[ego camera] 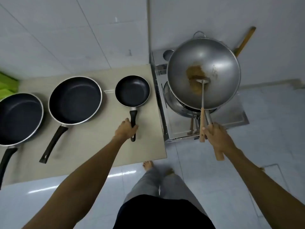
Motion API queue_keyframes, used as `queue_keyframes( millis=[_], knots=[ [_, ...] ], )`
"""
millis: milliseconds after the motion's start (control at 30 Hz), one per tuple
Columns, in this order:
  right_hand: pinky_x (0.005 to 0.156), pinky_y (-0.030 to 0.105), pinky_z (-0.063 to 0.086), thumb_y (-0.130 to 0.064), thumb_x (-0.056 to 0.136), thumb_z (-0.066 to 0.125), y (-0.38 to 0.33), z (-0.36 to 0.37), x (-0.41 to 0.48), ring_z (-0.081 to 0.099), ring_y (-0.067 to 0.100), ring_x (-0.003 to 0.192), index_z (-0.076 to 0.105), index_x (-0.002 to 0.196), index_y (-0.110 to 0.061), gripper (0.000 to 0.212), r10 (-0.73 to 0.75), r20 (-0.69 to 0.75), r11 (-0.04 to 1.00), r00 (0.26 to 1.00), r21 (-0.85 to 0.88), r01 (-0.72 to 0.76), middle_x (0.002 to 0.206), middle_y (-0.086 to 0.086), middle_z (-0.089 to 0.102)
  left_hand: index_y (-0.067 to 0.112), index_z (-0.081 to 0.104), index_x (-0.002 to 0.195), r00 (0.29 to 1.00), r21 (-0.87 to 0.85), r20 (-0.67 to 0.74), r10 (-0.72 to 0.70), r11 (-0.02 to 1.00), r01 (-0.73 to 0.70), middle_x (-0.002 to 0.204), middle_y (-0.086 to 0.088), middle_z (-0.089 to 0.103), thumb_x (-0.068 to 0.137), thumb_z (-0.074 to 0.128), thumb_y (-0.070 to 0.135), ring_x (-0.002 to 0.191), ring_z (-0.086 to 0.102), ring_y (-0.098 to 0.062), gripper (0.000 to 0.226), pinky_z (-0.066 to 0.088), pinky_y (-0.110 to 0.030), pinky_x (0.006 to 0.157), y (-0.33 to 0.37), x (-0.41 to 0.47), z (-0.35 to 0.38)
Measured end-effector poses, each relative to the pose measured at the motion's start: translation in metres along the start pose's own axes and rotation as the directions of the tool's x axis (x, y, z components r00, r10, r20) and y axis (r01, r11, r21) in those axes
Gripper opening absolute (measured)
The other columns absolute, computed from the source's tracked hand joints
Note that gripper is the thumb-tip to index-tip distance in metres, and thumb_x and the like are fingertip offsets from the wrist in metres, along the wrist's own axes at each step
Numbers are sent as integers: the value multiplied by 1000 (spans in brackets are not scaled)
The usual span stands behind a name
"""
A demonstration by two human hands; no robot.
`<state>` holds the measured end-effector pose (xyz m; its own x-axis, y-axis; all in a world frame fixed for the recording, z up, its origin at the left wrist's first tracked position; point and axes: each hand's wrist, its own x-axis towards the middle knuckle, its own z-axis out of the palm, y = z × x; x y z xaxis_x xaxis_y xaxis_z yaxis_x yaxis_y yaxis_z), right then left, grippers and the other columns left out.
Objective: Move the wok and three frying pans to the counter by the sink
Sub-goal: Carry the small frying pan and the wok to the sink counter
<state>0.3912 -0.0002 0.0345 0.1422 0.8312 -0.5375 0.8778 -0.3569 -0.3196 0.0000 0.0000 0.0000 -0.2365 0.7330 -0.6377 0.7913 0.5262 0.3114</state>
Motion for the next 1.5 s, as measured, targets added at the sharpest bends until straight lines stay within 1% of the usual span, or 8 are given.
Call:
queue_keyframes(
  millis=[200,300,467,567,667,867,1100,1500],
  knots=[
    [94,50,46,-57,102,46,15,8,11,57,41,119,48,135,-7,60,-7,10,1000,1000,14,6,134,21,55,-6,51,121,985,-385,78,-154,907,173,107,-23,65,99,54,25,92,66,-41,39,55,-48,86,13,30,18],
    [96,51,46,-58,101,46,21,6,17,56,43,122,44,143,-4,68,9,24,1000,1000,30,-10,140,23,52,-7,55,112,971,-665,145,-189,708,237,93,-22,62,101,50,18,61,60,-34,28,54,-44,65,18,35,27],
    [95,50,48,-59,102,42,24,5,27,60,40,118,48,139,-5,66,15,66,993,998,119,-22,136,22,57,5,53,91,975,-859,172,-142,462,219,68,-8,49,105,48,33,44,48,-21,32,51,-32,41,35,28,17],
    [83,41,48,-62,103,37,20,2,29,63,30,97,56,128,-9,61,54,91,960,994,268,-77,120,18,67,13,54,87,947,-919,300,-113,233,319,54,2,44,106,41,41,35,37,-12,36,36,-20,36,48,25,-3],
    [80,47,59,-65,103,35,18,1,27,72,30,90,58,127,-12,62,128,195,871,973,448,-204,112,13,70,15,50,82,954,-944,288,-87,141,298,48,7,42,104,41,36,32,32,-8,32,27,-18,34,60,24,-16],
    [57,37,61,-62,104,37,29,3,21,70,29,69,68,111,-12,59,81,361,691,929,652,-313,94,18,70,14,49,84,983,-941,142,-113,292,169,51,4,43,104,41,33,34,33,-10,29,29,-20,34,79,-5,-5],
    [48,31,52,-57,106,39,43,6,28,56,20,49,69,99,-14,53,25,420,573,907,738,-357,64,9,59,10,49,89,998,-952,58,-12,301,58,52,1,45,106,36,30,34,33,-12,29,32,-21,32,96,-46,15],
    [46,31,49,-61,104,38,48,2,16,50,20,48,58,88,-15,52,-9,310,665,951,712,-226,59,6,53,9,49,93,997,-970,10,-70,243,27,53,0,47,100,34,30,35,34,-14,27,33,-22,32,110,-72,36]
  ],
)
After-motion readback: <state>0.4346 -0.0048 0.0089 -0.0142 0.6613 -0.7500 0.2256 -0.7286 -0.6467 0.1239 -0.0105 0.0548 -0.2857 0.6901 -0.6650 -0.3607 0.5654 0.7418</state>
